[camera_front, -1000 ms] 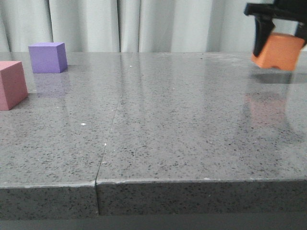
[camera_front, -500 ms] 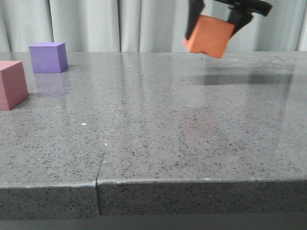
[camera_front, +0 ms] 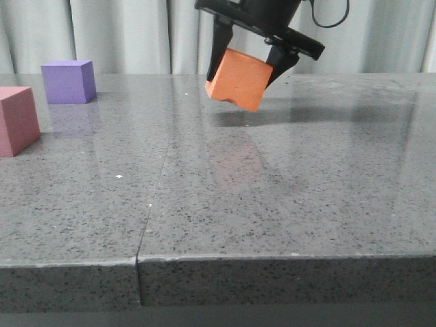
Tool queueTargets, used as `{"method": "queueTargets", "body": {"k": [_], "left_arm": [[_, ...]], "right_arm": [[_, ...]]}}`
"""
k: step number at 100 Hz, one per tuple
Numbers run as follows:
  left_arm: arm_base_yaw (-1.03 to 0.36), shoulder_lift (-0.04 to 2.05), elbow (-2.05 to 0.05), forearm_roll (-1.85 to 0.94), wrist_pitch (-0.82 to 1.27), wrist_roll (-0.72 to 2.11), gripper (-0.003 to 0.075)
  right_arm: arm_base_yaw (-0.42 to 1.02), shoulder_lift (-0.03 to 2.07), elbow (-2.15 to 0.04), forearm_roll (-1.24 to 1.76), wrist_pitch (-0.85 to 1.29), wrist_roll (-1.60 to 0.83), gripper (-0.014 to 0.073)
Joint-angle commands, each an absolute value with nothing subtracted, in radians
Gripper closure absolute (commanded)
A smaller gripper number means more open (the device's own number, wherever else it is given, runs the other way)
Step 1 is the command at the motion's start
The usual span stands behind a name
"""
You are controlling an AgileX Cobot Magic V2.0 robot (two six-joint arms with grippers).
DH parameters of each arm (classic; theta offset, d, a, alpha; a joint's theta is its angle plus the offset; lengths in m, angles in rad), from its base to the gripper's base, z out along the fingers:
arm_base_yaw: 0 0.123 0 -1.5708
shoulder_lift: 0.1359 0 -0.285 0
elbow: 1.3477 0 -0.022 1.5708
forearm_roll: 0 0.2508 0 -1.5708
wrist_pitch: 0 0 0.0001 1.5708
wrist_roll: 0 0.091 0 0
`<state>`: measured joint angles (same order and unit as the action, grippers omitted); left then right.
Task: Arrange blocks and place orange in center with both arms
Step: 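Lift the orange block and carry it toward the table's middle, then set the orange block down and open the right gripper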
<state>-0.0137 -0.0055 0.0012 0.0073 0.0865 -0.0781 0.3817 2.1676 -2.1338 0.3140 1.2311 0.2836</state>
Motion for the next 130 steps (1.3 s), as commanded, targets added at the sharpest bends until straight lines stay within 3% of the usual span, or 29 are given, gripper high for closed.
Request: {"method": "queueTargets", "body": {"k": [1, 14, 32, 44, 123, 130], "left_arm": [[-0.015, -0.034, 0.04, 0.0, 0.0, -0.077, 0.0741], [-0.015, -0.034, 0.04, 0.0, 0.0, -0.077, 0.0741], [-0.015, -0.034, 0.04, 0.0, 0.0, -0.077, 0.0741], [-0.015, -0.034, 0.04, 0.0, 0.0, -0.077, 0.0741], [-0.015, -0.034, 0.04, 0.0, 0.0, -0.077, 0.0741], [-0.015, -0.034, 0.04, 0.0, 0.0, -0.077, 0.0741]], "right_arm": [[0.379, 2.114, -2.164, 0.348, 1.198, 0.281, 0.0246], [0.379, 2.121, -2.164, 0.348, 1.196, 0.281, 0.02], [0.379, 2.127, -2.164, 0.349, 1.203, 0.281, -0.0077], [0.379, 2.128, -2.164, 0.349, 1.198, 0.281, -0.0039], [0.379, 1.987, -2.165, 0.278, 1.303, 0.281, -0.0036], [0.379, 1.966, -2.165, 0.247, 1.329, 0.281, -0.0001]]}}
